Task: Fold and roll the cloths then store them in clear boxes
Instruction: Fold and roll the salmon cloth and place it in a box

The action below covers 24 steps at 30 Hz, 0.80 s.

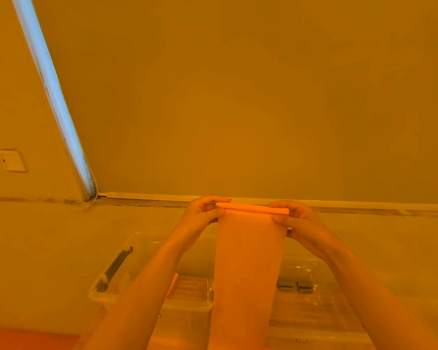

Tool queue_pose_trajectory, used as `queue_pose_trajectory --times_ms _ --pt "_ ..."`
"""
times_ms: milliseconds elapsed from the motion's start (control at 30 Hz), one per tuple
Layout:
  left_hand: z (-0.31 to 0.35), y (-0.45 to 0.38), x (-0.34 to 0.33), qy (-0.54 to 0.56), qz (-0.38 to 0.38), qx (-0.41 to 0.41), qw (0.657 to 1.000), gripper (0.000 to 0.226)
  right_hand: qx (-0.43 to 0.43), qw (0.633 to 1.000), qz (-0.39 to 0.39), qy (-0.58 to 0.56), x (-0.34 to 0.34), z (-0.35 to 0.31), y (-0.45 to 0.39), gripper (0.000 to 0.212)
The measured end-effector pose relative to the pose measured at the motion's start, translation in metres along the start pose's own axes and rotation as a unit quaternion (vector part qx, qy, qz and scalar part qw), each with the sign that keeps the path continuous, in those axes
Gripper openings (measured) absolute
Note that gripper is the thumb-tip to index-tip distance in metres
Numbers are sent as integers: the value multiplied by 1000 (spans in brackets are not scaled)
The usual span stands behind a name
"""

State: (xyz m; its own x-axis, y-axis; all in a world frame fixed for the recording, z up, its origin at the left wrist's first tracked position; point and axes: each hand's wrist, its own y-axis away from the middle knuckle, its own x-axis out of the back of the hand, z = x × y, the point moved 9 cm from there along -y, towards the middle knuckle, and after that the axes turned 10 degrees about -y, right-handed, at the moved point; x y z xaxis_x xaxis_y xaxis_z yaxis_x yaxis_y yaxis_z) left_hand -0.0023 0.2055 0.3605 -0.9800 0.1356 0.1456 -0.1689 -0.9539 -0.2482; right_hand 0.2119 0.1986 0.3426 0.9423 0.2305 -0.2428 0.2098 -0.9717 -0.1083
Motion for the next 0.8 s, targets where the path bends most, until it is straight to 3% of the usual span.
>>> queue_pose_trajectory --times_ms 167,300,367,600,800 --pt "1 -2 1 -4 2 4 1000 17 8 999 41 0 4 -3 0 10" --pt "-2 -2 2 -27 -11 9 1000 23 4 998 56 -9 8 -2 -1 26" --pt "-2 -2 3 -51 -15 8 999 19 5 998 59 -14 8 -3 1 22" --pt "-1 2 -6 -86 -48 8 995 10 7 998 50 27 3 -3 2 11" --pt "0 1 -4 -29 -25 2 999 13 -9 1000 15 11 -2 -2 3 20"
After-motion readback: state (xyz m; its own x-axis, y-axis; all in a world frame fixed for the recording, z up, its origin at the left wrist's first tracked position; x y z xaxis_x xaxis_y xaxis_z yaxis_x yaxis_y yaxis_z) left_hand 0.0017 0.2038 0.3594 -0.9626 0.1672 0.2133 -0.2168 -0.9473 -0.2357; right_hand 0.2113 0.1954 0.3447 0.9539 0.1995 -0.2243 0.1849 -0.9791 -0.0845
